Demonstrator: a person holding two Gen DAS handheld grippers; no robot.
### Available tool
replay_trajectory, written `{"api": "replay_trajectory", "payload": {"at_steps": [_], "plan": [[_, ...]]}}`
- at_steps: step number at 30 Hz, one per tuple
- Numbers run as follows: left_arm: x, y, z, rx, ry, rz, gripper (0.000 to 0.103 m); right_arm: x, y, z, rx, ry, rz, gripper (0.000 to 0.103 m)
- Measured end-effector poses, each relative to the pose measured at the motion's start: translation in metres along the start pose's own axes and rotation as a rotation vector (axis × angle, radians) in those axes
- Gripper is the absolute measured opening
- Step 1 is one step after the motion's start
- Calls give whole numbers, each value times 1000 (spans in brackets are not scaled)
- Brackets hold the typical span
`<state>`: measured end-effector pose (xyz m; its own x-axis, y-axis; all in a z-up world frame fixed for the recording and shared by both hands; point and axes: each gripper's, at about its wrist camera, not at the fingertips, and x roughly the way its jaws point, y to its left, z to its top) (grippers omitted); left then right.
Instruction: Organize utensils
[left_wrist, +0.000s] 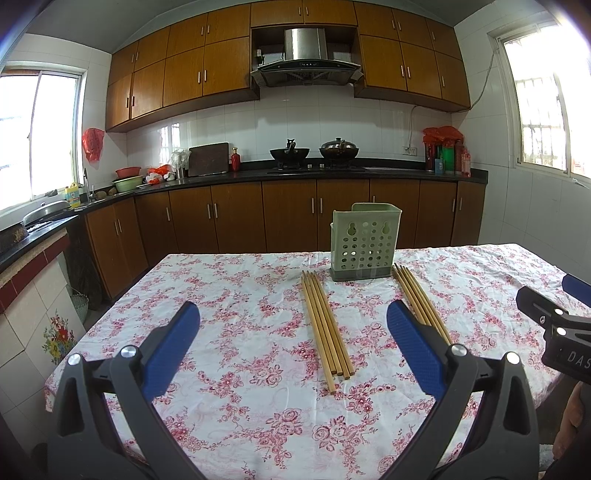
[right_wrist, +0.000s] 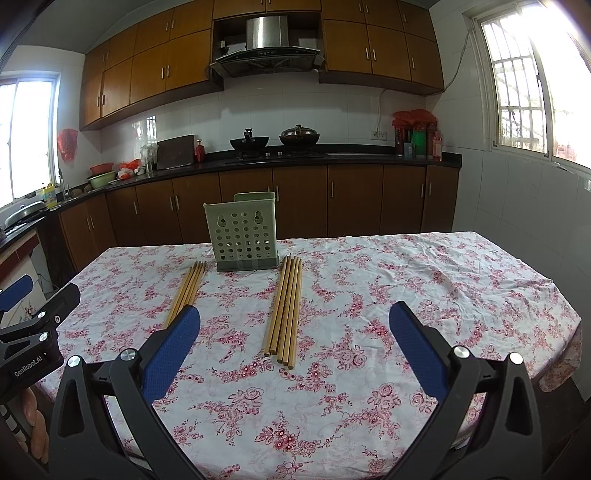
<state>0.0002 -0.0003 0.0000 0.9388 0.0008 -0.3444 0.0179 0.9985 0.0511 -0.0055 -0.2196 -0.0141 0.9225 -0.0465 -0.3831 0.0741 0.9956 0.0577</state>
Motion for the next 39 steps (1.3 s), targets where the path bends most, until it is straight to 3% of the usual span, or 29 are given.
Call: {"api": "replay_trajectory", "payload": {"at_steps": [39], "plan": [[1, -4, 1, 1, 3, 2, 99, -1, -1, 0, 3, 1, 1, 101]]}}
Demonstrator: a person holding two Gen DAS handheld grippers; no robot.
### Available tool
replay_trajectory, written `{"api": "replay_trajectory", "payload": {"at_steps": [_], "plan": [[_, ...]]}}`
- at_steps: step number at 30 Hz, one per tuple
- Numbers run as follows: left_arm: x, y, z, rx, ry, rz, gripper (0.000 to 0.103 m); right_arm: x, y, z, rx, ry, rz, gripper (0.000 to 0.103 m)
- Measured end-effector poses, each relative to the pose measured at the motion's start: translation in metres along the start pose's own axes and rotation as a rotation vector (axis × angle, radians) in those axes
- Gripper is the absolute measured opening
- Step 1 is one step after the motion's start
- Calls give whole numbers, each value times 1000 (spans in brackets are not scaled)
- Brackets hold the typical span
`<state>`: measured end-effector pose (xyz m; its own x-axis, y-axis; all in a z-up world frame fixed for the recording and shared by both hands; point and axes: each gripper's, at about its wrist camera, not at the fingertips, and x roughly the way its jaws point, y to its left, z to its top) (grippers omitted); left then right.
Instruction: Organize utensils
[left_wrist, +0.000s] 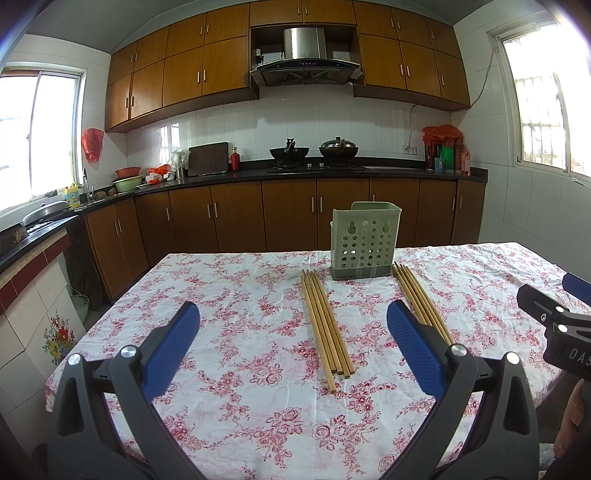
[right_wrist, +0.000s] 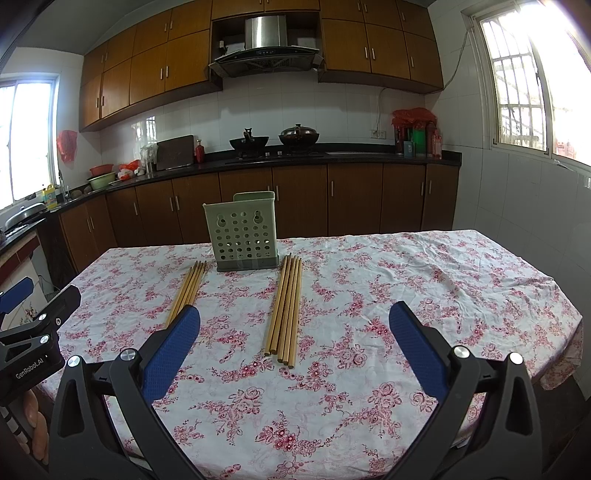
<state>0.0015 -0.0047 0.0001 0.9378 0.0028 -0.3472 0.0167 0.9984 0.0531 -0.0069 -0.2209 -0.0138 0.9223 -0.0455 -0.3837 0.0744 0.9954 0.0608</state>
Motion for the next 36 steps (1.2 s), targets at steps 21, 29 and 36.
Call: {"api": "replay_trajectory", "payload": {"at_steps": [21, 29, 36], "plan": [[115, 31, -20, -44, 325, 57, 93, 102, -40, -10, 109, 297, -11, 75], [168, 32, -27, -81, 464, -20, 61, 176, -40, -20, 191, 503, 97, 32], [191, 22, -34, -72, 522, -73, 47, 197, -33, -23, 154, 526, 114, 21]]}}
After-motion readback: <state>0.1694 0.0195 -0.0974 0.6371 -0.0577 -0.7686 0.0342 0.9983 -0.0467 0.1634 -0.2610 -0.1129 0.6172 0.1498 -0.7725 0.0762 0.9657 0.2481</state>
